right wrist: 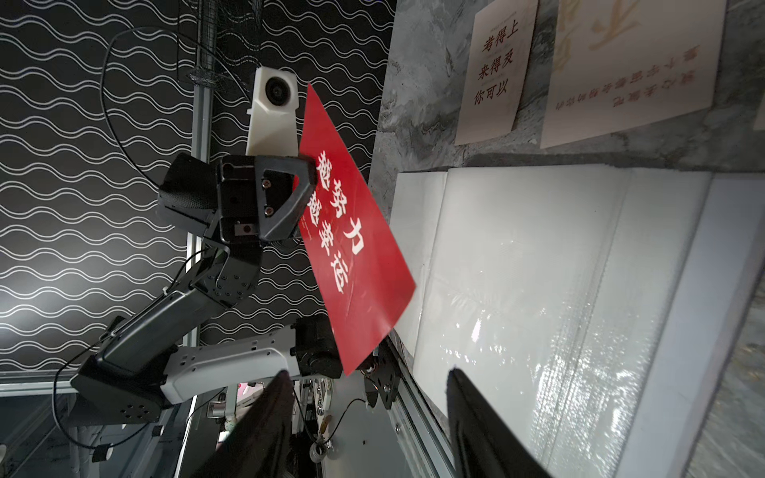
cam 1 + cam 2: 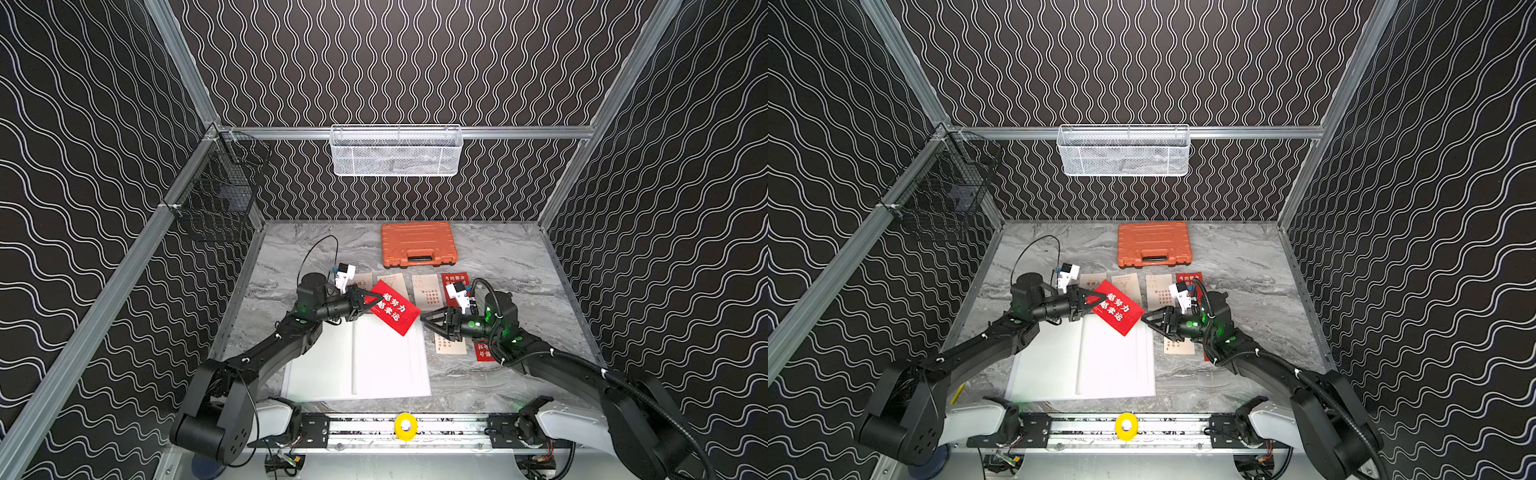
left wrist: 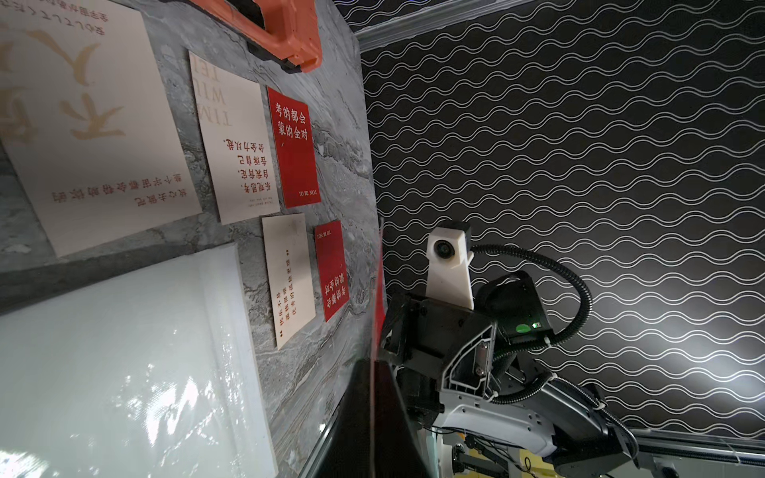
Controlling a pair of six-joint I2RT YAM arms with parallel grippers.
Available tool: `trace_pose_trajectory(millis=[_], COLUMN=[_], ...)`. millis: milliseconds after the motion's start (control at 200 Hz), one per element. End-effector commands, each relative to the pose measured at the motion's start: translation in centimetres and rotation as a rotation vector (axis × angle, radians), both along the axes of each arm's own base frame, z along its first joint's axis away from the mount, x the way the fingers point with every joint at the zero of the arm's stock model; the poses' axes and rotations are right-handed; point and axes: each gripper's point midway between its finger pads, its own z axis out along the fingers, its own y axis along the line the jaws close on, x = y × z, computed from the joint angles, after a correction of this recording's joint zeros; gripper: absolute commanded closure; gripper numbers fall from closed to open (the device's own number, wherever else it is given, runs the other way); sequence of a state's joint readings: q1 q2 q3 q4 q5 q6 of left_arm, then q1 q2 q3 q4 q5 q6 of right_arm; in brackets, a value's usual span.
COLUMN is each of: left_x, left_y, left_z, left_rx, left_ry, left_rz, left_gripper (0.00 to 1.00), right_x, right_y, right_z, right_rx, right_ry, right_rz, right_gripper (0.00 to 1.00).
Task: Place the photos into the photo albums
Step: Pick up the photo at the center of the board.
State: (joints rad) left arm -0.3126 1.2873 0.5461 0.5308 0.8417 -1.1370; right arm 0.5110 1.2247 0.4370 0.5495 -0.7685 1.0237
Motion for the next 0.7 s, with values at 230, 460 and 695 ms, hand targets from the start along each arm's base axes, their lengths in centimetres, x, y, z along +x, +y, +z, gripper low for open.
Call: trace_pose_trajectory(millis=[230,460,695], left_x=[0.7,0.7,0.7], left_y=[0.1,0.3,0.5], left_z=[0.8,0.4,-0.1], left_rx=[-0.036,-0.03,-0.024], left_ry=[-0.029,-0.022,-0.019], left_rz=[0.034,0.05,0.061], left_gripper=[1.0,1.0,1.0], right_x=[2.3,2.8,3.2], right_y=[3.0,4.9,6.1], right_z=[2.4,3.0,3.3], right_rx=[0.096,0.139,0.17], right_ry=[-0.029,-0.021,-0.013], right_rz=[-0.025,-0.011,-0.012], right_gripper=[0.55,0.63,0.7])
